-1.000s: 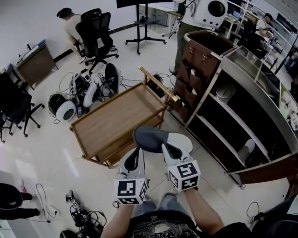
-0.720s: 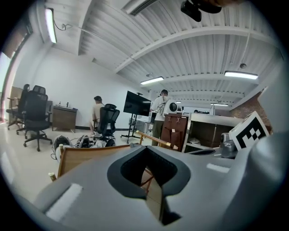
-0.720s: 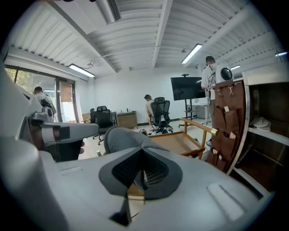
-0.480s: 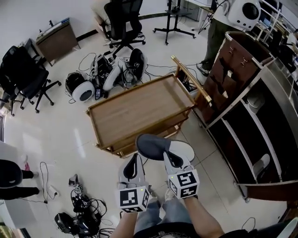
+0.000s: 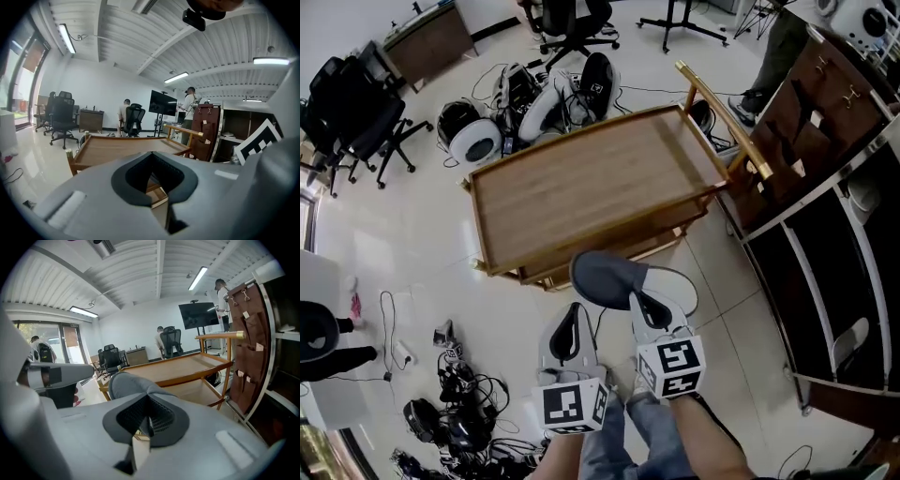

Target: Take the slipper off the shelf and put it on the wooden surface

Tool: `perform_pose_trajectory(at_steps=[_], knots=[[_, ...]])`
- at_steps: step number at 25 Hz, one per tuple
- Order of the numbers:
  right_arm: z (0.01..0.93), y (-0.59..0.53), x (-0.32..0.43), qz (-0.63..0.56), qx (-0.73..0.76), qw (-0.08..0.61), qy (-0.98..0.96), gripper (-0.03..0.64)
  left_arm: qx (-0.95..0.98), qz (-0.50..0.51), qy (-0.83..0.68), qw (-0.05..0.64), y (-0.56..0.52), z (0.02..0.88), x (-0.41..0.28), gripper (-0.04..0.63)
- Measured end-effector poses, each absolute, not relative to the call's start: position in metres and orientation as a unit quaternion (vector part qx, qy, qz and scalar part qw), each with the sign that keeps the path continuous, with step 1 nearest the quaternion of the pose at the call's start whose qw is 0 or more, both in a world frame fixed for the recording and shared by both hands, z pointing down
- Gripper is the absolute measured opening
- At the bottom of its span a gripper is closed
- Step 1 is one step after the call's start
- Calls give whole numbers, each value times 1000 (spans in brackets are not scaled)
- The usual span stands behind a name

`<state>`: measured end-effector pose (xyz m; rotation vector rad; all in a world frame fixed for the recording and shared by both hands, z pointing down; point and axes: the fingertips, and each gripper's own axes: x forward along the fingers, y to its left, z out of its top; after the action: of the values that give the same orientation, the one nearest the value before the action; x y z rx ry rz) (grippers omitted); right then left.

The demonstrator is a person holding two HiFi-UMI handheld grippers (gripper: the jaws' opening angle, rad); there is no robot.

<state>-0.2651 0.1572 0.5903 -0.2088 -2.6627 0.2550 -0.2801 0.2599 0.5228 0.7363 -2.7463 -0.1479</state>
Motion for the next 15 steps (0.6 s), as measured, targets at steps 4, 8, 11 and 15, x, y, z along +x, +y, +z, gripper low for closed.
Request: perform_pose_trajectory(at_steps=[4,8,11,15], knots=[[637,165,-269,91,-82,239,-963,3,247,-47,-956,153,266,560,-280,5],[683,174,-279,101,-62,246,-962,3,240,-43,-957,157,278,599,-284,5],[712,185,-295,116,-51,244,-961,3,235,-40,-958,159,289,629,-289,5],[742,205,-324,135,-50,234,-961,5,226,-39,-960,161,306,665,-304,5]])
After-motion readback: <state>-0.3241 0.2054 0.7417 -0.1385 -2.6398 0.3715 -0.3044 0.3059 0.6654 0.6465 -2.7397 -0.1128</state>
